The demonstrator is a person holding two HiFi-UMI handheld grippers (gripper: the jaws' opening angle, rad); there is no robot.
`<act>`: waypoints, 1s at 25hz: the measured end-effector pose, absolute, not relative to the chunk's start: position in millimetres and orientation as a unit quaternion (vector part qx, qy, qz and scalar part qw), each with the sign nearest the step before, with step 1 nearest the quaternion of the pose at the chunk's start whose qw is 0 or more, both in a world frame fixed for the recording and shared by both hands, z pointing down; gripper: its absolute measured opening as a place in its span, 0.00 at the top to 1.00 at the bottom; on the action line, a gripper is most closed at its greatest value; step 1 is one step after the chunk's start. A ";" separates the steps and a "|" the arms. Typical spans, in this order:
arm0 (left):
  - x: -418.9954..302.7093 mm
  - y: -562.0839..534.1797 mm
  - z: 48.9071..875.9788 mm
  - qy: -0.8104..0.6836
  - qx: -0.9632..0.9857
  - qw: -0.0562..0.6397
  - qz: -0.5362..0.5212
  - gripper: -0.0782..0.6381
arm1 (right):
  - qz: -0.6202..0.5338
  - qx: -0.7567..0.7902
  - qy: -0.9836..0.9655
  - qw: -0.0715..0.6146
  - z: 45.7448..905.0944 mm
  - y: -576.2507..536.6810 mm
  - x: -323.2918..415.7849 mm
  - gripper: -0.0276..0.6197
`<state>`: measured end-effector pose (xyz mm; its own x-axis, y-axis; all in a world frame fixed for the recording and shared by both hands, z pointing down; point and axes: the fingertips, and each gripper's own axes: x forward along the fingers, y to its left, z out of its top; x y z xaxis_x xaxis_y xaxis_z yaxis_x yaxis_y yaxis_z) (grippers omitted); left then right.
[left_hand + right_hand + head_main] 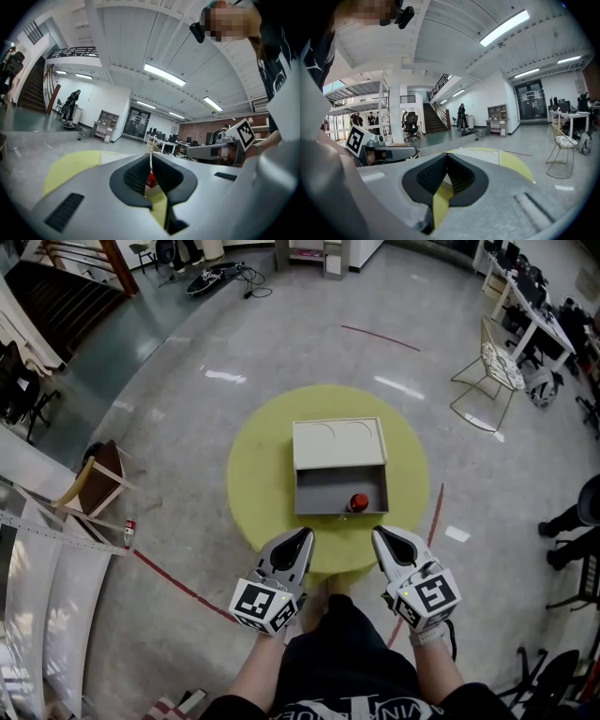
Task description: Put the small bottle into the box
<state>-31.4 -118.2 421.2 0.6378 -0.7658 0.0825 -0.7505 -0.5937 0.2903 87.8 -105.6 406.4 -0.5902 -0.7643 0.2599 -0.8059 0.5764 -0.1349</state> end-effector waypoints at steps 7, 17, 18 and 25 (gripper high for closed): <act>-35.1 -117.0 407.8 -0.428 0.892 0.140 -0.028 0.86 | 0.110 0.448 -0.884 0.078 393.0 -102.1 90.0 0.95; -40.7 -116.6 389.3 -0.429 0.893 0.130 -0.033 0.86 | 0.101 0.447 -0.886 0.067 371.6 -105.1 85.1 0.95; -41.1 -116.6 387.9 -0.429 0.893 0.129 -0.033 0.86 | 0.101 0.446 -0.887 0.067 370.4 -105.4 84.1 0.95; -49.8 -118.9 378.5 -0.433 0.892 0.123 -0.040 0.86 | 0.089 0.441 -0.891 0.064 360.7 -107.5 76.8 0.95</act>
